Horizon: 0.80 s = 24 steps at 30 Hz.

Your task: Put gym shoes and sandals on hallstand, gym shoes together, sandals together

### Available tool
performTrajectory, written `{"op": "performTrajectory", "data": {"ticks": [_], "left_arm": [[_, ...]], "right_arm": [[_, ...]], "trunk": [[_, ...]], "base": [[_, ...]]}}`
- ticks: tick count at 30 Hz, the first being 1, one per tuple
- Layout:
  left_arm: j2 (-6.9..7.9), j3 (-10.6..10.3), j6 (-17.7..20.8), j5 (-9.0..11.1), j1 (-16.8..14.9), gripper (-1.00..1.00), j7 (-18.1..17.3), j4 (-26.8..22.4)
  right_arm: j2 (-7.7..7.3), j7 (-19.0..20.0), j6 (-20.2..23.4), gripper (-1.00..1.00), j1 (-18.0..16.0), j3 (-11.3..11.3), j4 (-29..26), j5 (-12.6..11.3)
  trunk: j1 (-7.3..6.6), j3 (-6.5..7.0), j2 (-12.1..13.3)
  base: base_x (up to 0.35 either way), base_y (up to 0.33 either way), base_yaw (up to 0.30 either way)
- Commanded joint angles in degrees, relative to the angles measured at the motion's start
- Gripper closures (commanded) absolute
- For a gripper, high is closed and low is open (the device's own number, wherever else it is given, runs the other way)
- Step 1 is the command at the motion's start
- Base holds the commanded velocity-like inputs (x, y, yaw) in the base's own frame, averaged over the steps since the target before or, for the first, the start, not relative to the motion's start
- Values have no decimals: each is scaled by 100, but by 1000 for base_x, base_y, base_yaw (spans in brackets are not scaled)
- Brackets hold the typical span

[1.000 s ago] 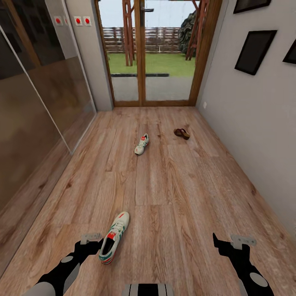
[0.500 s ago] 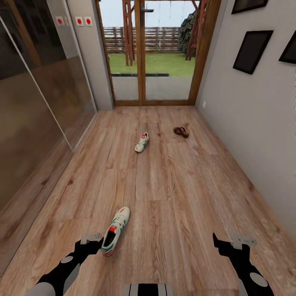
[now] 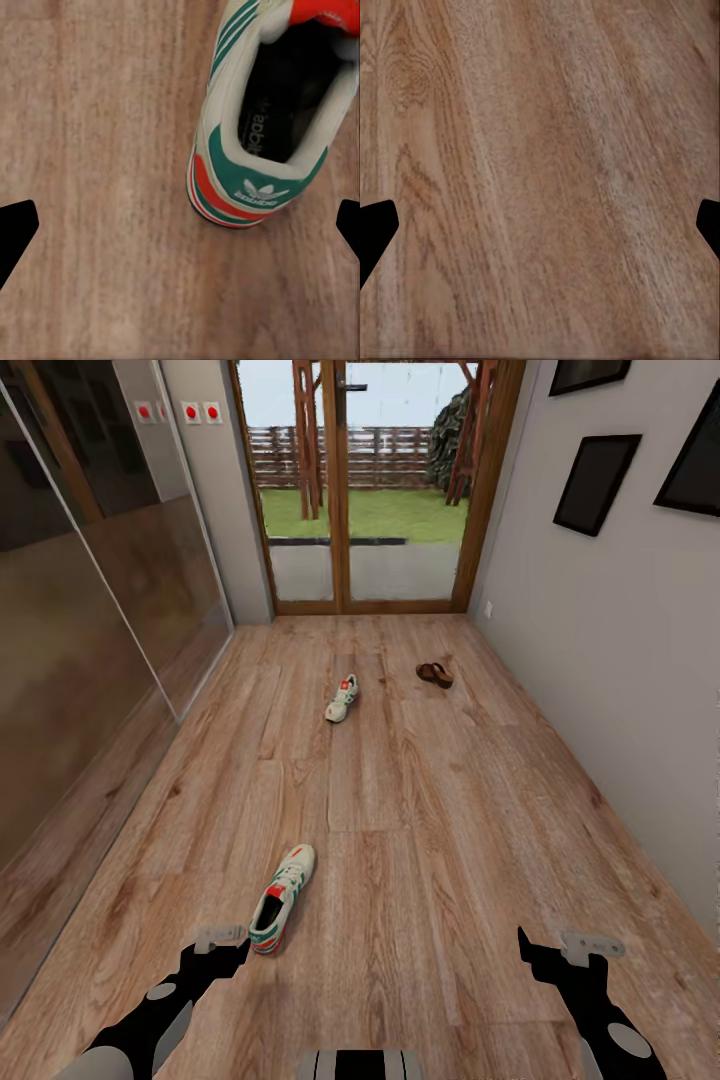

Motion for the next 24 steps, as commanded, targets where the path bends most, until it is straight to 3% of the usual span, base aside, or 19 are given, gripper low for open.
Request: {"op": "performTrajectory", "data": {"ticks": [1,15,24], "left_arm": [[1,16,-12,25,-2,-100,-37,4],[3,9,-16,-34,-2,-100,-37,4],[55,15,-89,-451,6,-100,-41,4]], "right_arm": [[0,-2,32,-100,-2,1,-8,-1],[0,-2,32,-100,-2,1,-8,-4],[0,-2,38,-100,-2,2,-8,-5]], "trunk": [[-1,-4,-2],[-1,-4,-2],[-1,-4,-2]], "base": [[-19,0,-186],[-4,0,-251],[0,0,-265]]}}
